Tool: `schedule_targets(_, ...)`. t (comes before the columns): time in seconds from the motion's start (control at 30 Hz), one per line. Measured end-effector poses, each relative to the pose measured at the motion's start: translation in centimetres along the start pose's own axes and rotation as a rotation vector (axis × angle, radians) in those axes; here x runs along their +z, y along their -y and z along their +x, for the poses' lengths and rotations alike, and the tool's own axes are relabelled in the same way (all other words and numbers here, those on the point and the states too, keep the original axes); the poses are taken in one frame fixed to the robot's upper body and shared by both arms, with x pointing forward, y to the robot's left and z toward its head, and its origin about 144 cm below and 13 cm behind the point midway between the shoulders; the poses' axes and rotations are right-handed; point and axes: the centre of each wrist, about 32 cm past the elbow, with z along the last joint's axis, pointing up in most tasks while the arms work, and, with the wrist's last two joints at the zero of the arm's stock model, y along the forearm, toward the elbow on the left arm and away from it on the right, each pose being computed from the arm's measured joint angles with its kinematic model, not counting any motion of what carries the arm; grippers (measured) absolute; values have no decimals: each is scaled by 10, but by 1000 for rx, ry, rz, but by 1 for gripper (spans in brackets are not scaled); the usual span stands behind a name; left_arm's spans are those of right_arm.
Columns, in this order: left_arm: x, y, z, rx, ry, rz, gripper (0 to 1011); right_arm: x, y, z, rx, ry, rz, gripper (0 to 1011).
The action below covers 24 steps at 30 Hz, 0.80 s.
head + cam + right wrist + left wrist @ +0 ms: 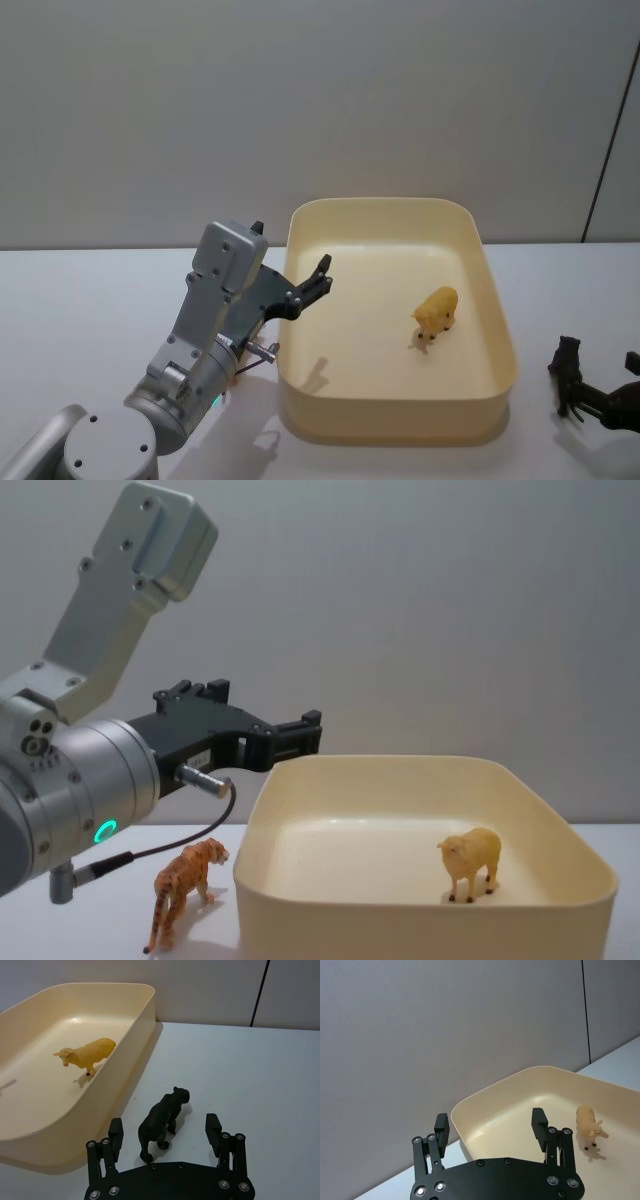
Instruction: Pick up the toy alternately with two hands and place it into the central storage box.
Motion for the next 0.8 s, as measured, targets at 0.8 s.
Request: schedule_targets(0.8,0,0,0,0,0,0,1002,-8,-39,-15,-20,17,-37,1001)
